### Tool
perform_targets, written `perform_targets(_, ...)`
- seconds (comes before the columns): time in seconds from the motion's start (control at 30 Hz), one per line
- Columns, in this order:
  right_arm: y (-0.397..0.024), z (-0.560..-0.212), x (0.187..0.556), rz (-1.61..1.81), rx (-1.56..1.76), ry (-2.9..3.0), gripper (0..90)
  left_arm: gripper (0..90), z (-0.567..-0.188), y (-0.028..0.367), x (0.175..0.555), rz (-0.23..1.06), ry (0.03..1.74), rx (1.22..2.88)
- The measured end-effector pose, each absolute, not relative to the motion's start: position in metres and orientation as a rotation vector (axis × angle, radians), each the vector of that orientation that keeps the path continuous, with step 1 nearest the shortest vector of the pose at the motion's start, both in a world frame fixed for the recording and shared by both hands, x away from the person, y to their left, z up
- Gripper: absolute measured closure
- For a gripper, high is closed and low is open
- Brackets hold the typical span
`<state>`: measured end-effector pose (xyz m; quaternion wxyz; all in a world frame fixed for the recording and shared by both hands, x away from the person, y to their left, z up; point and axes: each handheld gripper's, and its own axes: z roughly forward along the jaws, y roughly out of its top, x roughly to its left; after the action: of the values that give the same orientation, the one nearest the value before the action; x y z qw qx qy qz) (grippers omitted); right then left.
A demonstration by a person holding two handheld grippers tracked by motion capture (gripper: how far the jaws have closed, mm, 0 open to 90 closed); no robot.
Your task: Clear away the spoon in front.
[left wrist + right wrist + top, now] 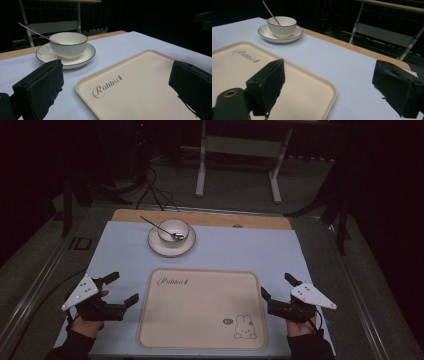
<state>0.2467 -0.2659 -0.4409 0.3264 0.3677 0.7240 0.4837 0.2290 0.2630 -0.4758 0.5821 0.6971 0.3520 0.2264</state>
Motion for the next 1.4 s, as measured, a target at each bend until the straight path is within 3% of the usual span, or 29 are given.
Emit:
perform_targets(0.3, -0.270, -0.439, 0.240, 1.272, 0.978, 1.892, 11.0, 0.0, -0.475, 0.259, 0.231, 0.513, 0.819, 1.647)
perform_targets(0.73, -0.268, -0.438, 0.236, 1.280, 0.965, 1.890, 11.0, 0.0, -0.451, 0.242, 0.230, 0.384, 0.711, 1.620)
perform_targets(0.97, -0.264, -0.437, 0.234, 1.290, 0.941, 1.891, 11.0, 0.0, -0.425, 0.237, 0.240, 0.404, 0.673, 1.662)
perform_targets(1.4, -0.261, -0.437, 0.235, 1.302, 0.932, 1.910, 11.0, 0.5, -0.392, 0.250, 0.284, 0.472, 0.778, 1.603)
